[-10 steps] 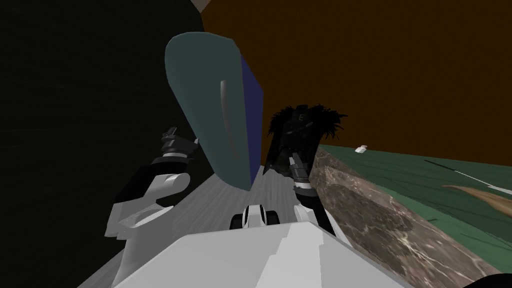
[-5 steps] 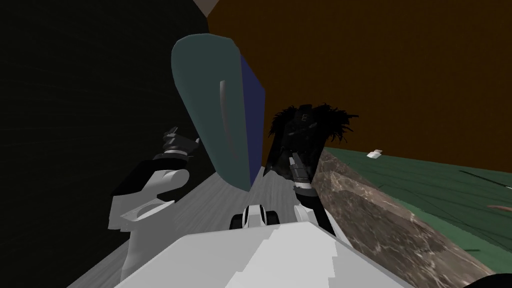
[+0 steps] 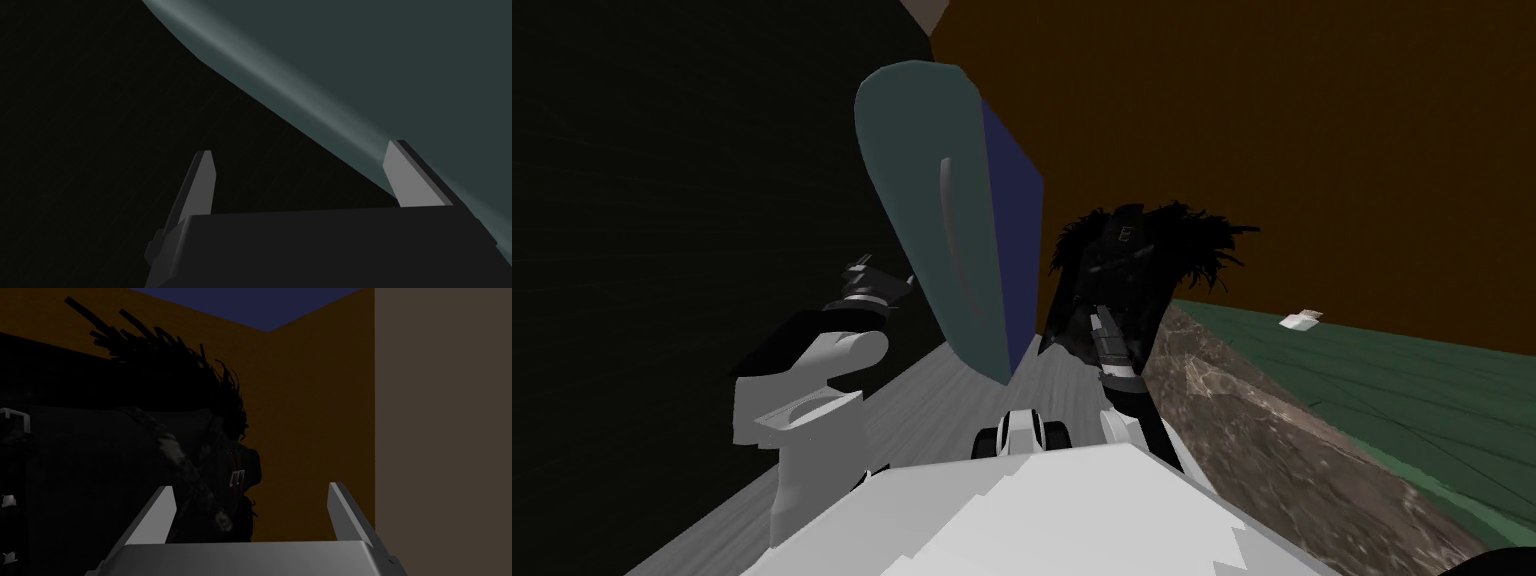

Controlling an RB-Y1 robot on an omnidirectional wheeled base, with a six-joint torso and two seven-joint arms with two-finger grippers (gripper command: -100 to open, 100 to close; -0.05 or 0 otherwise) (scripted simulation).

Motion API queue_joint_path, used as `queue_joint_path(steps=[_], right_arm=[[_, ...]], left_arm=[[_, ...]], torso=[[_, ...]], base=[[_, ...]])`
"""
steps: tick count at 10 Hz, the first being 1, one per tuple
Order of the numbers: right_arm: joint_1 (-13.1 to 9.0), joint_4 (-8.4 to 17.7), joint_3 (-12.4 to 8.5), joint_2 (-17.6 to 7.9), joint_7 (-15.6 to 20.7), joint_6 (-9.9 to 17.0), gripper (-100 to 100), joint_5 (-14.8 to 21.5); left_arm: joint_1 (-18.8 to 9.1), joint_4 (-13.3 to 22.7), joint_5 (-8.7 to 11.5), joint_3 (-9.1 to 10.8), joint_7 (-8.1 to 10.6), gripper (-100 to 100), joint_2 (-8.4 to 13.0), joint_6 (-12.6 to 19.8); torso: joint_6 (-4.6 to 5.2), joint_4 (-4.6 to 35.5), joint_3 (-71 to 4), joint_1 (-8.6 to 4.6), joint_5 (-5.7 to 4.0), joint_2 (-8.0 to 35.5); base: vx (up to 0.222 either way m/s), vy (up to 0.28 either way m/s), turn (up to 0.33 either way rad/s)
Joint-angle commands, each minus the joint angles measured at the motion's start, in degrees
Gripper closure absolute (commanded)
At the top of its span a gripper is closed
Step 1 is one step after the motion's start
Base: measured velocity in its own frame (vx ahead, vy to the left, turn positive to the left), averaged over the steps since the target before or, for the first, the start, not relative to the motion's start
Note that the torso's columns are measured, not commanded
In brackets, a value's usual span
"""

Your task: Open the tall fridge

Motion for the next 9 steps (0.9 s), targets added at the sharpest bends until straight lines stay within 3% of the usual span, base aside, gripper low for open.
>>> queue_joint_path(steps=[1,2,3,5,6,8,9], right_arm=[[0.0,0.0,0.0,0.0,0.0,0.0,0,0.0],[0.0,0.0,0.0,0.0,0.0,0.0,0,0.0],[0.0,0.0,0.0,0.0,0.0,0.0,0,0.0],[0.0,0.0,0.0,0.0,0.0,0.0,0,0.0],[0.0,0.0,0.0,0.0,0.0,0.0,0,0.0],[0.0,0.0,0.0,0.0,0.0,0.0,0,0.0],[0.0,0.0,0.0,0.0,0.0,0.0,0,0.0]], left_arm=[[-1.9,0.4,0.5,0.58,1.89,-100,0.4,3.5],[-3.3,0.8,0.9,0.97,3.47,-100,0.7,5.7],[-3.3,0.8,0.9,0.97,3.47,-100,0.7,6.1],[-5.9,1.6,1.7,1.48,6.50,-100,1.3,9.9],[-5.9,1.6,1.7,1.48,6.50,-100,1.3,10.8],[-8.3,2.3,2.5,1.70,9.35,-100,1.9,14.4],[-8.3,2.3,2.5,1.70,9.35,-100,1.9,15.0]], torso=[[-0.03,0.0,0.0,-0.06,-0.02,0.0],[0.00,0.0,-0.1,0.02,0.00,-0.1],[-0.02,0.0,-0.1,-0.06,-0.01,-0.1],[-0.02,0.0,0.0,-0.03,-0.01,-0.1],[-0.02,0.0,-0.1,-0.22,-0.06,-0.2],[-0.02,0.0,0.0,-0.06,-0.02,0.0],[-0.03,0.0,-0.1,-0.06,-0.02,-0.1]], base=[[0.041,-0.104,0.084],[0.040,-0.118,0.138],[0.027,-0.103,0.070],[0.050,-0.130,0.145],[0.049,-0.144,0.074],[0.045,-0.144,0.127],[0.050,-0.104,0.053]])
